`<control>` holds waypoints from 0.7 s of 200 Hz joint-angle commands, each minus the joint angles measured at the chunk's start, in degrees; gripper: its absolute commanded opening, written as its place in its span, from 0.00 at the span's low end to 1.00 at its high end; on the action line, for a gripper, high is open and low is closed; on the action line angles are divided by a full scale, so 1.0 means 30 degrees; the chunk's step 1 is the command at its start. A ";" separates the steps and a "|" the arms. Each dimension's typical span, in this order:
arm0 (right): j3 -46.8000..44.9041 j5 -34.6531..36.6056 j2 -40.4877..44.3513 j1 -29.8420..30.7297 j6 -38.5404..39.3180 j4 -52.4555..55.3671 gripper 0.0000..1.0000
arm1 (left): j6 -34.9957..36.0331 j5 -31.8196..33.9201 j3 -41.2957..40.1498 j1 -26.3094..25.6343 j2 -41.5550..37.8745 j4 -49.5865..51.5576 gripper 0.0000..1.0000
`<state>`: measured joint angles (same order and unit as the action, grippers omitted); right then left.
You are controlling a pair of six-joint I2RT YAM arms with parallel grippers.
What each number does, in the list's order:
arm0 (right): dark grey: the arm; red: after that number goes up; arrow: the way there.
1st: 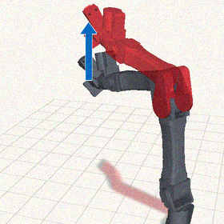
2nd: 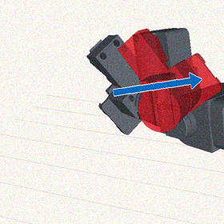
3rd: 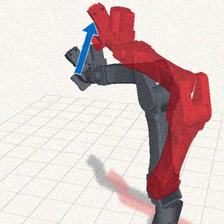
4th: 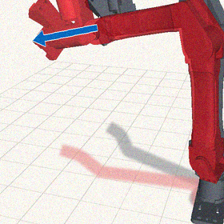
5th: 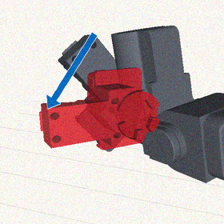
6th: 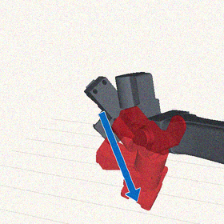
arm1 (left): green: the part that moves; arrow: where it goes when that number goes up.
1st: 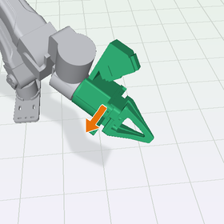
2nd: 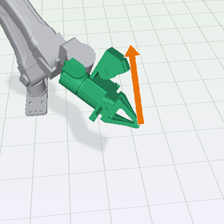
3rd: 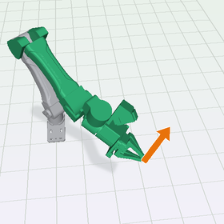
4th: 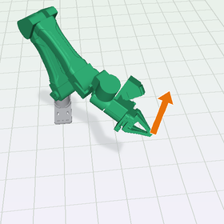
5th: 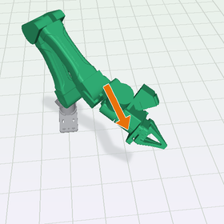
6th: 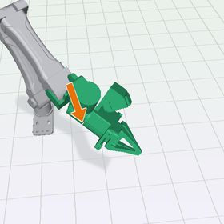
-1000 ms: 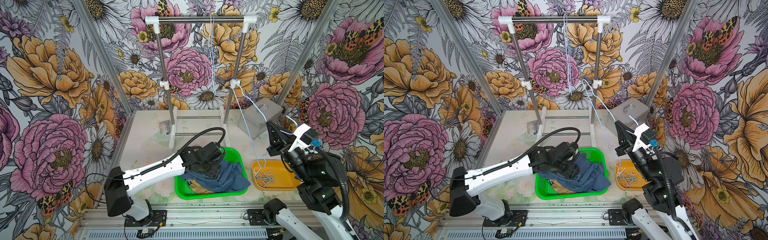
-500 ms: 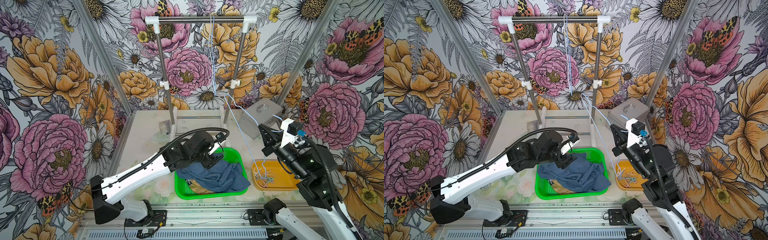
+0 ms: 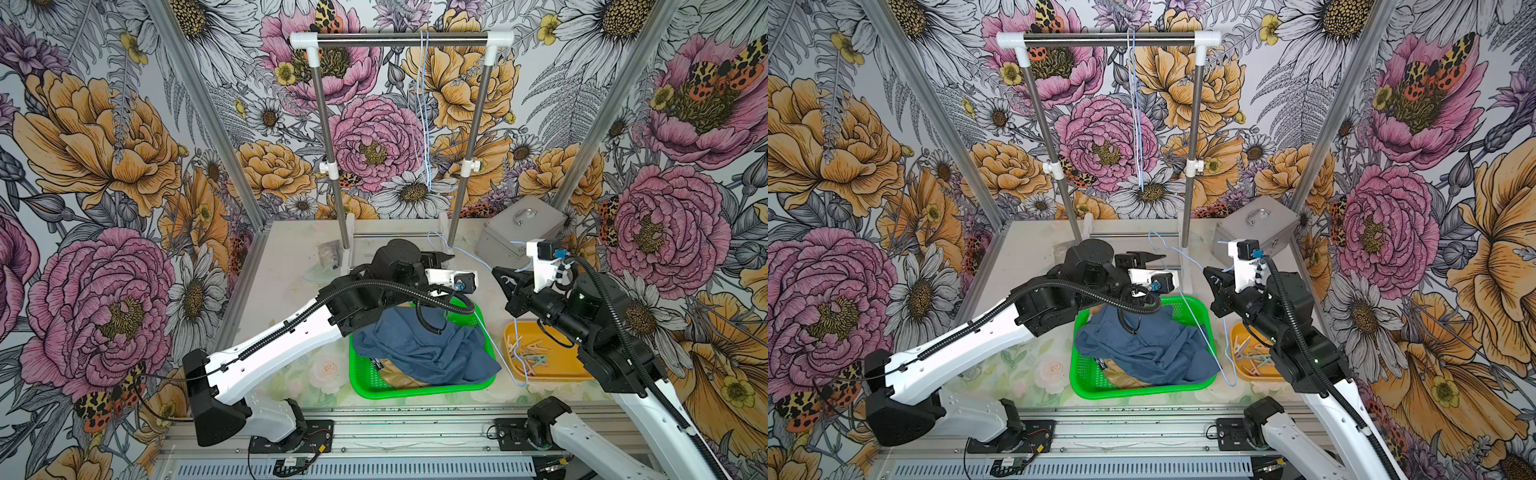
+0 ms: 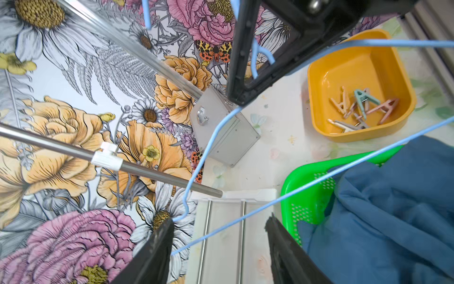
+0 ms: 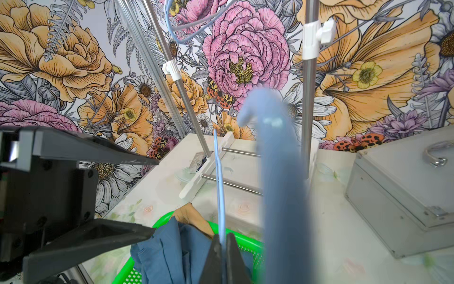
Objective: Remove the clothespins securing t-shirts to the hanger
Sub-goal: Place the hanger on the clothes rail.
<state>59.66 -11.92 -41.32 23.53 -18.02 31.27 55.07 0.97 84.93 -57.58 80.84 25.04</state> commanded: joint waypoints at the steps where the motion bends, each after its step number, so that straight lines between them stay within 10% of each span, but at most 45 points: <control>1: -0.0170 -0.0244 -0.0148 -0.0018 -0.0991 0.0111 0.00 | 0.3360 -0.0618 0.0445 0.0179 0.0949 -0.1021 0.54; 140: 0.0212 -0.0822 -0.1125 0.0266 -0.1001 0.0228 0.00 | 0.3698 0.0499 0.2570 -0.0001 0.4599 -0.1464 0.11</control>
<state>59.61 -13.41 -45.47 23.81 -20.78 33.10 66.50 2.15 91.24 -57.78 94.13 21.54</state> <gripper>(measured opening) 0.062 0.133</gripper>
